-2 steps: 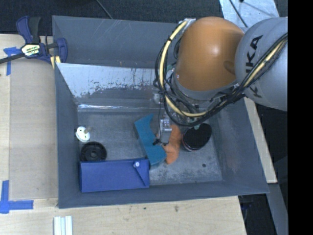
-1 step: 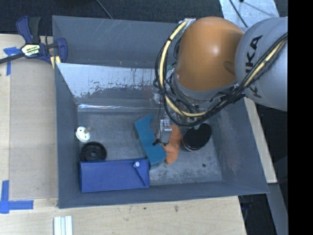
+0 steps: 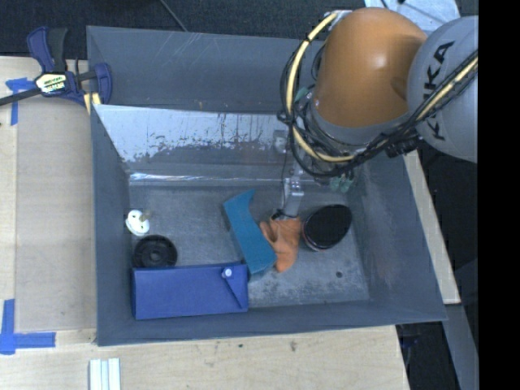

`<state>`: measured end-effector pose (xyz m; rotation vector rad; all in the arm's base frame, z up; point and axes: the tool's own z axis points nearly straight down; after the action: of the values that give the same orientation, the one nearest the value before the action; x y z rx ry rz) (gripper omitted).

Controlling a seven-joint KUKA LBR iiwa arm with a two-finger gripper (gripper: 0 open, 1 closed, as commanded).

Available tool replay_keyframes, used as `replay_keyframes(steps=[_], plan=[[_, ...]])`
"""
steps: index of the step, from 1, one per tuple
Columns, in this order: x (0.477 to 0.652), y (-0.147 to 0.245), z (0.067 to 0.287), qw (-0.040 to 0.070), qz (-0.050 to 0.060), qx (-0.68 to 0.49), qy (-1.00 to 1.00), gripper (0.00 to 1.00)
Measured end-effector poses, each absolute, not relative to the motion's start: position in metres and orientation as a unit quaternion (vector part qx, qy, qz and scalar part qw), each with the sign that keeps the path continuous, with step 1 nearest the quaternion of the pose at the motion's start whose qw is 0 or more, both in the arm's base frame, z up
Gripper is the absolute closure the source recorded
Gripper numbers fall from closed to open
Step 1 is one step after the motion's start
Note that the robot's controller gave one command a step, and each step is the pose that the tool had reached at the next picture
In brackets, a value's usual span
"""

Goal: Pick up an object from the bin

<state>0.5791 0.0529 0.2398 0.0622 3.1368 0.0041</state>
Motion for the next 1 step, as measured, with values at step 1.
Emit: replay_keyframes(steps=[1], plan=[[0.6037, 0.0333, 0.2407, 0.002, -0.002, 0.01, 1.0, 0.0]])
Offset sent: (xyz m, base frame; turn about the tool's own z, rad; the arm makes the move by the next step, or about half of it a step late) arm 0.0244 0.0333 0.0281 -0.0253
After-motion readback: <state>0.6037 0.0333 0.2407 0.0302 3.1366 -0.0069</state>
